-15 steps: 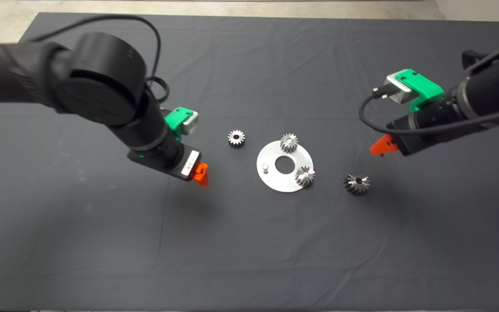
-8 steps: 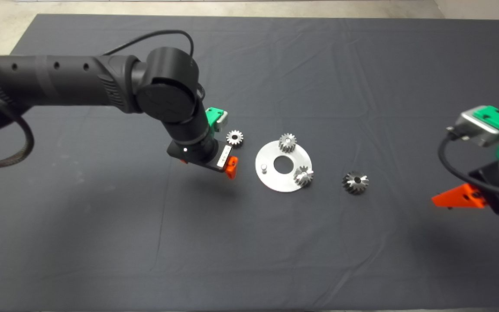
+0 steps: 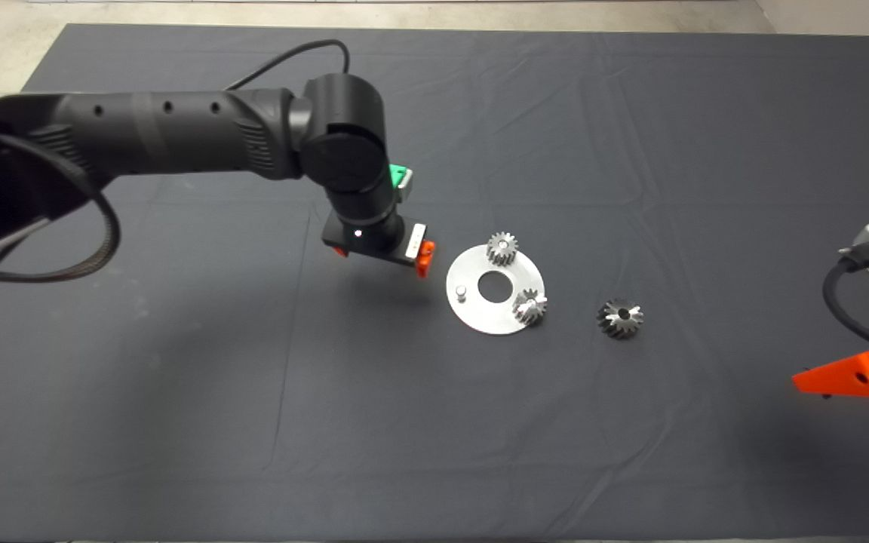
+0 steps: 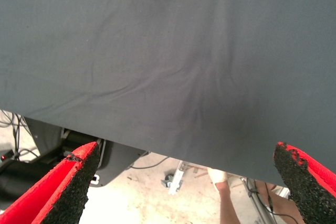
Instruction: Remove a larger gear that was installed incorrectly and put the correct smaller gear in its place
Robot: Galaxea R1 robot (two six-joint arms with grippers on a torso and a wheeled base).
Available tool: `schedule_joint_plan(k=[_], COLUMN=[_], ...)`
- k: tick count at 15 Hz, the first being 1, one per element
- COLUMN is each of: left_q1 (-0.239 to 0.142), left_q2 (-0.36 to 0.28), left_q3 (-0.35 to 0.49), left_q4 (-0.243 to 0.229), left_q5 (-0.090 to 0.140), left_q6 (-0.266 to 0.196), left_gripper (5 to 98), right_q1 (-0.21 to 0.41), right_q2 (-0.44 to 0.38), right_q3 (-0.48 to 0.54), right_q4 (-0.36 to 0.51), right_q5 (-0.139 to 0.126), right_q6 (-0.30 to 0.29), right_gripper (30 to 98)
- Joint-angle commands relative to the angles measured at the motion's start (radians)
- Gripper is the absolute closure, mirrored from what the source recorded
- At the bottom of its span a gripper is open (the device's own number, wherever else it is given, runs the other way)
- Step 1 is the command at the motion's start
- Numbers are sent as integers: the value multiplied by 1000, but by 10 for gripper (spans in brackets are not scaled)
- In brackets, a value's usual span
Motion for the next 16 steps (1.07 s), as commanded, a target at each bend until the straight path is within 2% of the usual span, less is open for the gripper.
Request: schedule_joint_plan(k=[1, 3, 4, 5, 6, 7, 9, 11, 13, 16], left_q1=[0, 8, 20, 39, 51, 58, 63, 66, 79, 80], left_q2=[23, 21, 21, 21, 21, 21, 23, 23, 33, 38], left_q3=[-15, -50, -89, -112, -131, -154, -163, -169, -214, -230], left_q4=[65, 79, 79, 79, 79, 78, 79, 79, 78, 78], left_q5=[-20, -24, -50, -93, -121, -142, -158, -187, -221, -227], left_q6=[6, 8, 18, 59, 85, 90, 95, 104, 144, 150], left_gripper=[53, 53, 53, 53, 53, 53, 53, 53, 53, 53], right_q1=[21, 21, 21, 21, 21, 20, 21, 22, 22, 22], right_q2=[13, 13, 13, 13, 13, 13, 11, 8, 8, 11], right_q3=[6, 4, 4, 4, 4, 4, 4, 4, 4, 4], right_q4=[36, 36, 36, 36, 36, 36, 36, 36, 36, 36], right_q5=[-18, -18, -19, -19, -19, -19, -19, -19, -21, -21], right_q6=[8, 8, 8, 7, 6, 8, 8, 10, 9, 8], right_gripper=[408, 408, 408, 408, 407, 408, 407, 408, 408, 408])
